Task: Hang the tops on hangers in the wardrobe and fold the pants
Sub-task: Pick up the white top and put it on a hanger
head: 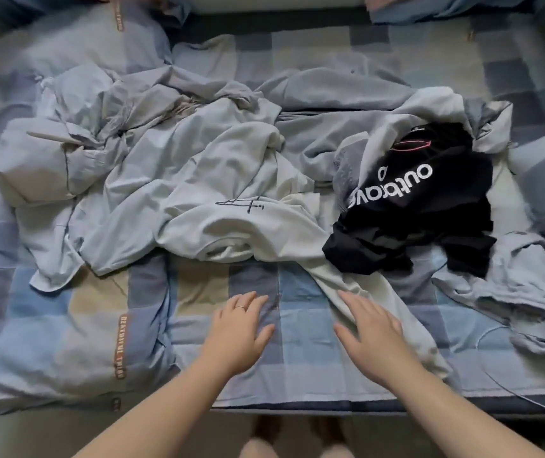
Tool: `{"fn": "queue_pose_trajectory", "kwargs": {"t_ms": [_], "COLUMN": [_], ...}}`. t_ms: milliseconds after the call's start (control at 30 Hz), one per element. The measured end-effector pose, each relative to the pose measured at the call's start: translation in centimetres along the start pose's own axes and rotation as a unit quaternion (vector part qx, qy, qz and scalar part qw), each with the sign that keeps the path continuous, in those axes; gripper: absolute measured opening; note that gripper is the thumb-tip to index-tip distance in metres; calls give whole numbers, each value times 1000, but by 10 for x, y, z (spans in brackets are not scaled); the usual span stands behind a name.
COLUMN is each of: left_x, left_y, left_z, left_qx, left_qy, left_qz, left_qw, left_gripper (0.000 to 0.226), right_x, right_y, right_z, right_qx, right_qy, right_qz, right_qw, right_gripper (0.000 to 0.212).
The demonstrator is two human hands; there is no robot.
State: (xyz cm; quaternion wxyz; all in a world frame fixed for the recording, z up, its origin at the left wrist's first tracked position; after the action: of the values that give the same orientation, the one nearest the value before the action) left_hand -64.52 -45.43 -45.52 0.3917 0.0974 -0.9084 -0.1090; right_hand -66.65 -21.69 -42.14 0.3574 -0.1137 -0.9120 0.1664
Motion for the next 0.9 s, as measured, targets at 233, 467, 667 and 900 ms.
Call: {"fn": "queue_pose_trajectory", "kwargs": {"t_ms": [233, 467, 667, 900], "left_x": [29, 82, 35, -51], "left_y": [-93, -178, -175, -144], "left_z": [182, 329, 324, 247], "left_qx": [8, 80, 46, 58], "left_qy": [111, 179, 164, 73], "left_qz": [84, 47, 95, -15], "left_qw": [990, 979, 981, 996], "left_gripper": [57, 56, 42, 37], "right_x": [-28, -22, -48, -94], "right_y": [-52, -107, -107, -79], "right_z": [233, 415, 427, 348], "right_qx": [100, 125, 143, 157], "right_qy": [16, 94, 74, -6], "right_qz": [-47, -83, -199, -208], "right_qw": [994, 984, 967, 965], "right_gripper": [60, 67, 24, 23]}}
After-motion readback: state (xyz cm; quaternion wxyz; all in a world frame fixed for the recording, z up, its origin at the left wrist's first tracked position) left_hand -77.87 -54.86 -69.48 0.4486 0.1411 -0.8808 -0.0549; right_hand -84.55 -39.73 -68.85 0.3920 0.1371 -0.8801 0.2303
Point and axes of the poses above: each hand's wrist, its own z-axis towards the middle knuckle, its own x-axis out of the back of the hand, y = z × x, the point moved 8 cm from there along z, towards the middle knuckle, and after that the axes turned 8 degrees about -y, right-handed, at the moved point
